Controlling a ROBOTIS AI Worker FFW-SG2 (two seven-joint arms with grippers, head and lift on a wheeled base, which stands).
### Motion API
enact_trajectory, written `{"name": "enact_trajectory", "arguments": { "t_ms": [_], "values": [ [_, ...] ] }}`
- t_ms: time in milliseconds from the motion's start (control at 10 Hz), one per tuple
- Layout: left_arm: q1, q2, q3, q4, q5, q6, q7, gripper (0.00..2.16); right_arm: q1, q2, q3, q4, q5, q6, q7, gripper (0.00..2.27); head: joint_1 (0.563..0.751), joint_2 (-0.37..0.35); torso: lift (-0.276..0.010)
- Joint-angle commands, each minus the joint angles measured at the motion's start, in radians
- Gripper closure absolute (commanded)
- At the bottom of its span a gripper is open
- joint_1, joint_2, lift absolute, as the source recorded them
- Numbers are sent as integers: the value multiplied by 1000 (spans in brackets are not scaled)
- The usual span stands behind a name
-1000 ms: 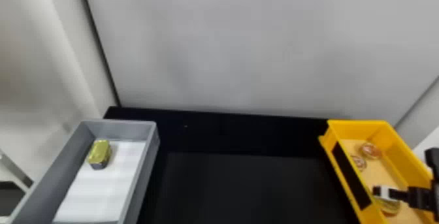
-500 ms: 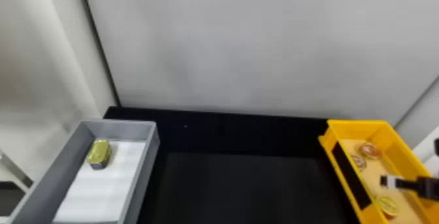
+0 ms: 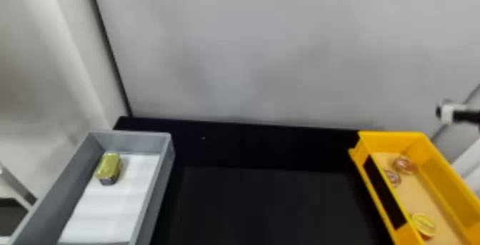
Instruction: Pick up the round yellow can and place it in the yellow rectangular box
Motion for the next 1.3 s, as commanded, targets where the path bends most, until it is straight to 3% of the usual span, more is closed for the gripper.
{"name": "enact_trajectory", "arguments": {
  "t_ms": [0, 200, 500, 800, 1200],
  "values": [
    [-3, 4, 1, 0, 4, 7, 2, 36, -71, -4, 62, -156, 1, 1, -76, 75, 694, -78, -9],
    [-4, 9, 7, 0, 12, 12, 6, 36, -146, -7, 132, -233, 30, -45, -163, 62, 694, -78, -8],
    [-7, 13, 12, 0, 13, 7, 6, 36, -269, -33, 236, -313, 179, -122, -139, 44, 694, -78, -8],
    [-7, 22, 22, 0, 16, 0, 6, 36, -278, -22, 289, -314, 172, -446, -193, 53, 694, -78, -8],
    [-7, 24, 25, 0, 18, -7, 7, 36, -344, -21, 301, -314, 129, -653, -203, 64, 694, -78, -8]
  ]
}}
